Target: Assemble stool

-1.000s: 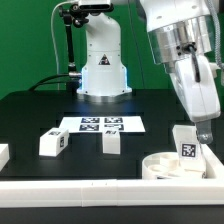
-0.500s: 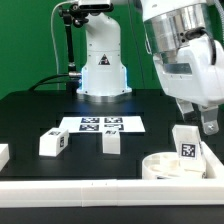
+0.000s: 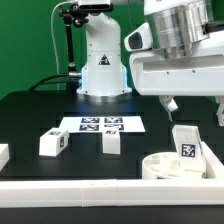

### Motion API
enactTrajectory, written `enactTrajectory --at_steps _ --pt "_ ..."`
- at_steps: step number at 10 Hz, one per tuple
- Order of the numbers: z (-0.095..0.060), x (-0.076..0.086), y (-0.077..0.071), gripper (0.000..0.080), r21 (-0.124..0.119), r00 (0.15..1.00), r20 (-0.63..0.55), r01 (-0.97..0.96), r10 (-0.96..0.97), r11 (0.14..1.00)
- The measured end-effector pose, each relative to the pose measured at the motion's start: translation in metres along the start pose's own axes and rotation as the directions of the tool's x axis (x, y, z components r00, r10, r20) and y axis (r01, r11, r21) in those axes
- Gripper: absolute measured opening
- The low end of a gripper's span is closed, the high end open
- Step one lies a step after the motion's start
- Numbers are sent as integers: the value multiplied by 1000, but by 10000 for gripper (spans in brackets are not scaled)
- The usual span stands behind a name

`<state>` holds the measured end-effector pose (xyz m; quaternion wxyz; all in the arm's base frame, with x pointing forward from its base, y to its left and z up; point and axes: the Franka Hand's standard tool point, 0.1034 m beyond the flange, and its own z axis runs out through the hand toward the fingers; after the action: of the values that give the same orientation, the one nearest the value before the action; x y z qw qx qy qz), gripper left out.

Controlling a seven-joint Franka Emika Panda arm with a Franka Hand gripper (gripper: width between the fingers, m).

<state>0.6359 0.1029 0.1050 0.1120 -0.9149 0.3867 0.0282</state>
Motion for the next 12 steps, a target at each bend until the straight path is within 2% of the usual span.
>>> enactTrajectory --at_steps 3,6,7,8,9,10,11,12 --pt "-1 4 0 649 -5 965 -11 260 -260 966" --pt "-1 5 1 649 -13 884 -11 467 -467 884" --pt "0 5 1 649 -54 774 -9 632 -634 773" --pt "0 3 1 649 -80 681 0 730 -732 679" --pt "1 0 -1 649 -115 583 17 808 -812 578" --pt "1 2 1 649 -113 502 29 861 -864 496" --pt "1 4 2 649 -114 486 31 870 -873 480" --pt "1 4 2 649 -112 412 41 907 -910 406"
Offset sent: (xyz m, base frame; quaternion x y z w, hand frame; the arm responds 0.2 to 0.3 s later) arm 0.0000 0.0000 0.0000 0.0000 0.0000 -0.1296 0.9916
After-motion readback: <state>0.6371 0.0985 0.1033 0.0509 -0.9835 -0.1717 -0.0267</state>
